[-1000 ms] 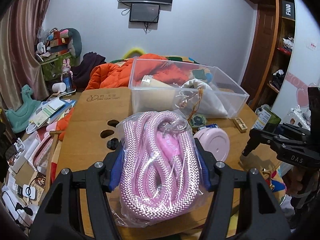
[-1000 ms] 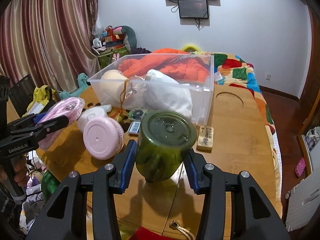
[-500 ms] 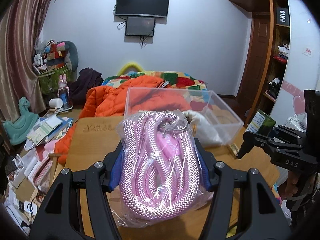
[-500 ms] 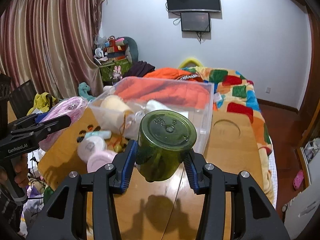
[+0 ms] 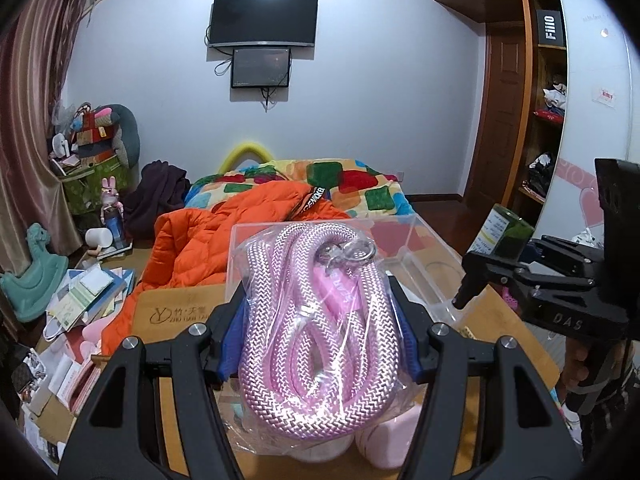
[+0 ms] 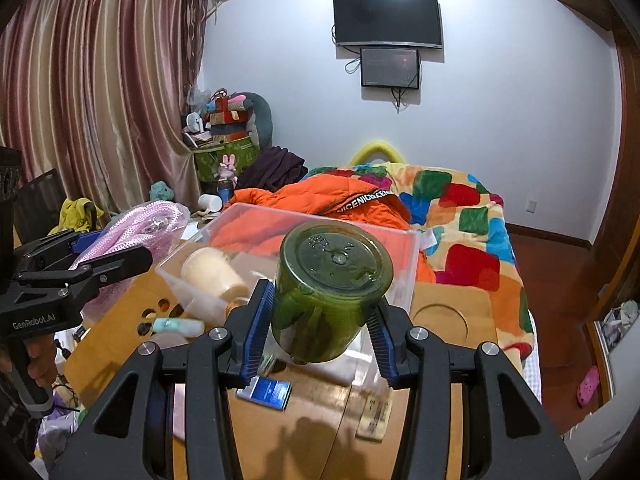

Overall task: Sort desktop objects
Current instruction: 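Lower the pink rope bag into the box with the left tool while the right drops the bottle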

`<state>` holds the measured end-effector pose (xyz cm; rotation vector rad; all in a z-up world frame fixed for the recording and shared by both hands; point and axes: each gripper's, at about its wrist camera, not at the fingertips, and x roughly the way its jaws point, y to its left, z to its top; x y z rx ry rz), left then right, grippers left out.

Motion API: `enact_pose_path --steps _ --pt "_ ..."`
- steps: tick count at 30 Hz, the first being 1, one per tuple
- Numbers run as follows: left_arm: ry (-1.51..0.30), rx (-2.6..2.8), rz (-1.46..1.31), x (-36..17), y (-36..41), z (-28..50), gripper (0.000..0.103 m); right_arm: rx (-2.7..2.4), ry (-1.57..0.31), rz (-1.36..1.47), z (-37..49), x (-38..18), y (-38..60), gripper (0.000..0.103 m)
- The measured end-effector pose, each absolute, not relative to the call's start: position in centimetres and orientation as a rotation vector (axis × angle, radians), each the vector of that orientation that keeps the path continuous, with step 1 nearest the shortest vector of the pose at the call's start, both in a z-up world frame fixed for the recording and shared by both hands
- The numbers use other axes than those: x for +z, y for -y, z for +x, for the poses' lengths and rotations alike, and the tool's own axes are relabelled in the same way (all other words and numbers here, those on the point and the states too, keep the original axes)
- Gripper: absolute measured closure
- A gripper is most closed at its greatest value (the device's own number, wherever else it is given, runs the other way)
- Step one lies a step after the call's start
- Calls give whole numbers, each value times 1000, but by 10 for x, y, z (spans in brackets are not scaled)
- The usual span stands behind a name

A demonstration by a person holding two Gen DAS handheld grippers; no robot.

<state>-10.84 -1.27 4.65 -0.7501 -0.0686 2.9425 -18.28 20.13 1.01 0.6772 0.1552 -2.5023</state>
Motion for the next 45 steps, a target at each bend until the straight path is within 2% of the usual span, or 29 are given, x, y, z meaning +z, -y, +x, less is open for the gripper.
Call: enact_pose_path --steps 9,35,45 --pt "75 2924 -784 48 10 -142 41 -2514 -239 741 -215 -2 -186 61" --pt "75 2816 -999 5 -11 -216 41 -2476 -390 844 -261 -43 -157 61" --pt "106 2790 -1062 -5 -8 -222 41 -2454 -379 853 -263 -46 -155 61"
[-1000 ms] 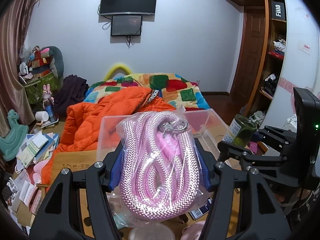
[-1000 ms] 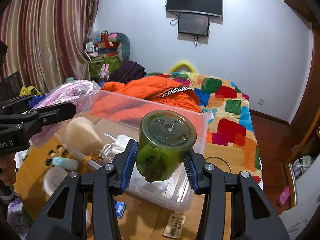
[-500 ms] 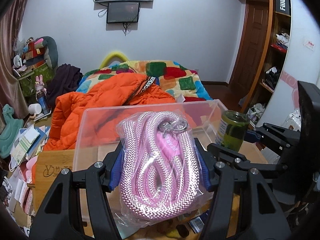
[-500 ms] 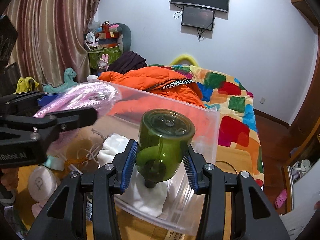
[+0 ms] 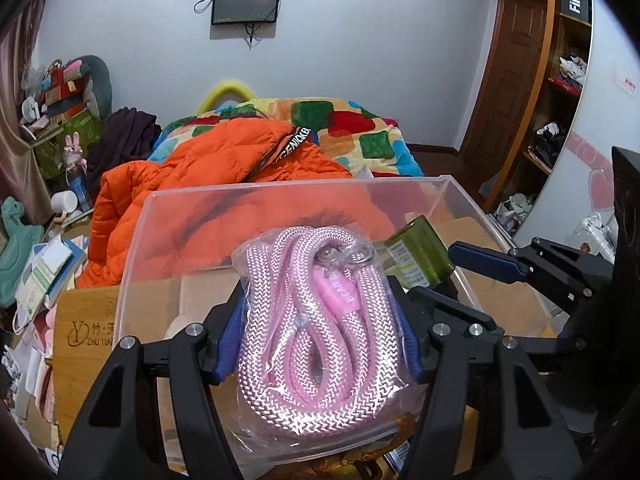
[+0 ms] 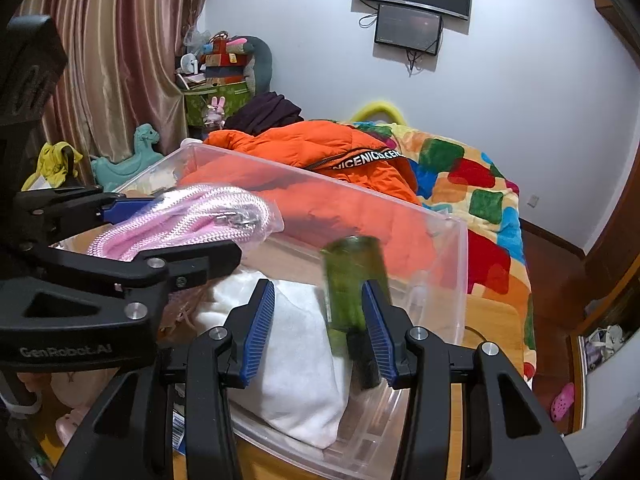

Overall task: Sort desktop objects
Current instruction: 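Lower the pink rope bag into the box with the left tool while the right drops the bottle, then grasp the pink round case with the left tool while the right tool grasps the red velvet pouch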

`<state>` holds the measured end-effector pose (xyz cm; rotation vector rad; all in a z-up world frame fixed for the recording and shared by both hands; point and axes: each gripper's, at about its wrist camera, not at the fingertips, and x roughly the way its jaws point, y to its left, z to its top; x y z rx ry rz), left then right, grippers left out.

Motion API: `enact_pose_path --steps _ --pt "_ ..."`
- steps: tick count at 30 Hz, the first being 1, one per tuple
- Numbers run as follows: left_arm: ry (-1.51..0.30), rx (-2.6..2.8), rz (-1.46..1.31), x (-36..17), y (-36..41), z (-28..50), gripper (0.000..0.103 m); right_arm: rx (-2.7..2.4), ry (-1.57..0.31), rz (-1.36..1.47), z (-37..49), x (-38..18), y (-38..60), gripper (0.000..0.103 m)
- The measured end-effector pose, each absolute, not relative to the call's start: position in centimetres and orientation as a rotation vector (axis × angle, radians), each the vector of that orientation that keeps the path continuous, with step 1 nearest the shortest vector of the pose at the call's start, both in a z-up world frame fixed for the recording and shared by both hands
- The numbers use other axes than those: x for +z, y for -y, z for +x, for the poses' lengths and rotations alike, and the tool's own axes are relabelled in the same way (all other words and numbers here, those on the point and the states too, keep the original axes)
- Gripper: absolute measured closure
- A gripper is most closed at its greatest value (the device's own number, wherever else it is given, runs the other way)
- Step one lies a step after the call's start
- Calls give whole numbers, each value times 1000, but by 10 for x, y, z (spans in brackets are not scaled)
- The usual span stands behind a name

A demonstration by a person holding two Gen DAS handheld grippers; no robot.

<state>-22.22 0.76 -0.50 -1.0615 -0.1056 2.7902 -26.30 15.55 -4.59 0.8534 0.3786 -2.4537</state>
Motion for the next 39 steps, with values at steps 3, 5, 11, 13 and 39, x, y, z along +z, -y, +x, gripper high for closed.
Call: enact_pose_path --steps 3,5,11,13,39 --pt "94 2777 -1067 -3 -9 -220 39 -2461 -389 855 -260 -47 -156 58" --pt "72 2781 -1052 0 -10 -217 36 -2470 -392 851 -258 -47 -157 55" --pt "29 2812 -990 15 -13 -206 26 -2504 -363 834 -250 -40 -166 40" --pt "14 2823 -980 19 -15 -203 23 -2505 -345 838 -247 -39 -170 38" --pt "44 2886 -888 31 -11 -102 11 -2557 -309 798 -133 -20 -209 20"
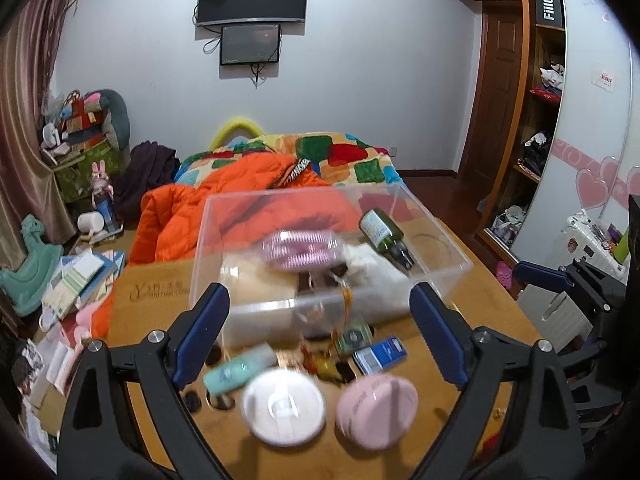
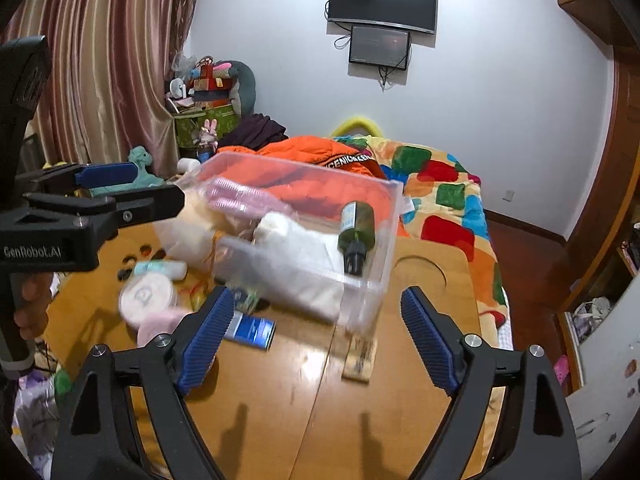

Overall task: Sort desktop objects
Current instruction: 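Grasp the pink round case with the left tool while the right tool grasps the red velvet pouch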

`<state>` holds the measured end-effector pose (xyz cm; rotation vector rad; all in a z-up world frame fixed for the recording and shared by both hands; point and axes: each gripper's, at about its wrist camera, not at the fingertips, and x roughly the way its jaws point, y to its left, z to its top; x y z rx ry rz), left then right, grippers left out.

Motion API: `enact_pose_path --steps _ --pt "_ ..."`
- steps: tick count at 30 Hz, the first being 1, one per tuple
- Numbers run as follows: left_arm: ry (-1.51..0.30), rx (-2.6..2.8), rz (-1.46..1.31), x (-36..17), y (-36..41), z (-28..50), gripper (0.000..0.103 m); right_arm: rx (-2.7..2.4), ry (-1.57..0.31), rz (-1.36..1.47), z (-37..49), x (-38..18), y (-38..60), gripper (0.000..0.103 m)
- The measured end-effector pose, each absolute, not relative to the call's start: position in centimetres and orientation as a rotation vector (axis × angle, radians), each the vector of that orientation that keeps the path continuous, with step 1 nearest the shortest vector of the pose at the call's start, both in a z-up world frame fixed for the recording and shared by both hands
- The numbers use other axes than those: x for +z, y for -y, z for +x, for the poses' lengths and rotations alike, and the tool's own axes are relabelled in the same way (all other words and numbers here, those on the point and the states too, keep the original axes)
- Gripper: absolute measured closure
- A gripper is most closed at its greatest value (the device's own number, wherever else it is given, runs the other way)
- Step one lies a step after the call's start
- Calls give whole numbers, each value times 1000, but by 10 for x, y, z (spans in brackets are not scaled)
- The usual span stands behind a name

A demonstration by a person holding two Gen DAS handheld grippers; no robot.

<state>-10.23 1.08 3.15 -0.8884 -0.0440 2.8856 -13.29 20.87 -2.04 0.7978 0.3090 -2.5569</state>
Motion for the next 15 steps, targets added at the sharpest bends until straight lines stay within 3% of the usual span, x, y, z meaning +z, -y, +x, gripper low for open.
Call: enact_pose_path --steps 15 --pt "-18 2903 -992 -18 -36 -49 11 -2520 -188 998 -57 -81 -244 20"
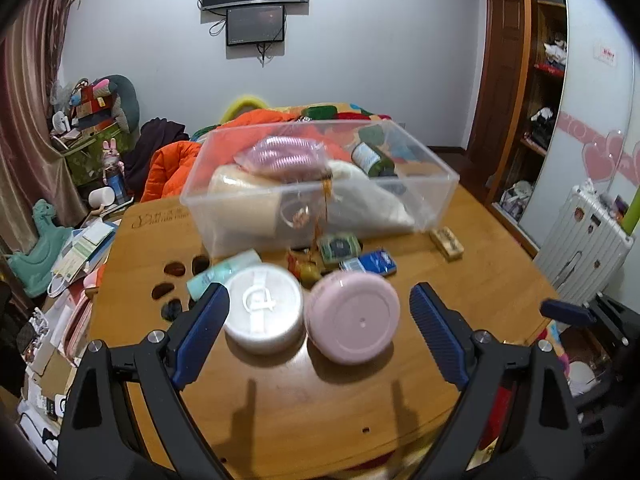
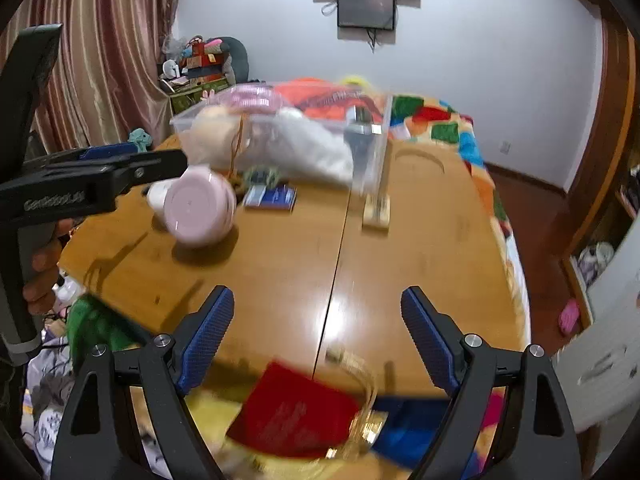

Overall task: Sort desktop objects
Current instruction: 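Grasp the pink round case with the left tool while the right tool grasps the red velvet pouch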

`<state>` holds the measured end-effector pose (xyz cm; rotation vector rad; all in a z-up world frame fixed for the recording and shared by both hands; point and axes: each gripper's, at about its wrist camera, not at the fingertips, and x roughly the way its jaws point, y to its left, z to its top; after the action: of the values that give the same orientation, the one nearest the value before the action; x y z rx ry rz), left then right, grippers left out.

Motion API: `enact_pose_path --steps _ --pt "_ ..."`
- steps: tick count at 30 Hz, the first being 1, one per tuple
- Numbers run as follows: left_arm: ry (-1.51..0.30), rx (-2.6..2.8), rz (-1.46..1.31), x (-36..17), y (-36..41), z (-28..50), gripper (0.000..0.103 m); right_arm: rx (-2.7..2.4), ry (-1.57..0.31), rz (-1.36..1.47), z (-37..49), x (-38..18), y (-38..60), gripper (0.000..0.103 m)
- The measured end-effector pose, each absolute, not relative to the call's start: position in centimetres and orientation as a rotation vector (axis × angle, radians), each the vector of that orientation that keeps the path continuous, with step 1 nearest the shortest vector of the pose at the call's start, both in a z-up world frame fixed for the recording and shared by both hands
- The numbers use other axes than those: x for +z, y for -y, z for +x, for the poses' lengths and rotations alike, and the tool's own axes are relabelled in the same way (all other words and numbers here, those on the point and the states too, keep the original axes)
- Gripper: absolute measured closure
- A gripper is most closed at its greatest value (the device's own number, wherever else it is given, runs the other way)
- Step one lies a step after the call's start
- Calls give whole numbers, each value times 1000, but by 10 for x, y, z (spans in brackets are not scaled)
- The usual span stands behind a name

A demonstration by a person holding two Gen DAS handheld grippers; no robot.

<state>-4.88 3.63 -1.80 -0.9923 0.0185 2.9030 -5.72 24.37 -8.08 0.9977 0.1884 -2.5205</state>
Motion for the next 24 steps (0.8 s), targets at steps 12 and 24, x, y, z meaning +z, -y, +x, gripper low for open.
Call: enact_pose_path --steps 12,24 --pt "-168 2901 -1024 -42 -64 -43 11 -2464 -115 1176 -41 -125 -261 23" --pt "-205 2916 -1016 -52 -69 -54 18 -2387 -180 1173 -36 -136 -251 82"
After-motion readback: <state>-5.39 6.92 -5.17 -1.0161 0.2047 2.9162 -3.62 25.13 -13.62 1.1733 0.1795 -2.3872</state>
